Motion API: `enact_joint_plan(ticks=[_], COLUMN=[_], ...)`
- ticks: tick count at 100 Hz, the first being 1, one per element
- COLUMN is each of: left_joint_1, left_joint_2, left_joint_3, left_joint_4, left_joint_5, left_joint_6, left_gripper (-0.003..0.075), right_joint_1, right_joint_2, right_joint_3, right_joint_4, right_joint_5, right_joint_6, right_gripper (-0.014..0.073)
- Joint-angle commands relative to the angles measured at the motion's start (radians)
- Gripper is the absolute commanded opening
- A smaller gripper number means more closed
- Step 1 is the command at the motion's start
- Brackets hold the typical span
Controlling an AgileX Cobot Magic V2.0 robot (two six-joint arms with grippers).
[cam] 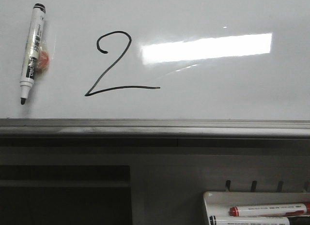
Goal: Write number 2 on whiteboard
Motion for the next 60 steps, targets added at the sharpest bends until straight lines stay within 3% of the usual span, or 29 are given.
enact_joint_plan(ticks=[1, 21, 33, 46, 49, 60], left_joint_1=[0.001, 0.001, 0.001, 0.001, 0.001, 0.001], left_joint_2=[-0.027, -0.027, -0.027, -0.027, -0.027, -0.027], left_joint_3=[0.01, 0.01, 0.01, 0.01, 0.01, 0.01], left_joint_4=[0.002, 0.002, 0.002, 0.002, 0.002, 0.002], left_joint_5=[-0.055, -0.055, -0.055, -0.057, -0.057, -0.057], left_joint_6=[0.0, 0.0, 0.0, 0.0, 0.0, 0.0], left_gripper=[-0.002, -0.002, -0.002, -0.002, -0.002, -0.002], right_joint_1=[-0.073, -0.206, -0.255, -0.302, -0.314, -0.343], right_joint_2=[-0.046, -0.235, -0.335, -0.397, -0.397, -0.397], right_joint_3=[0.038, 0.24, 0.364, 0.468, 0.464, 0.465], right_joint_4=[-0.042, -0.046, -0.046, 0.011, 0.022, 0.02], right_joint_5=[-0.157, -0.35, -0.389, -0.404, -0.326, -0.242], right_joint_6=[0.044, 0.057, 0.059, 0.067, 0.067, 0.067], right_gripper=[-0.0071, -0.0071, -0.0071, -0.0071, -0.0071, -0.0071])
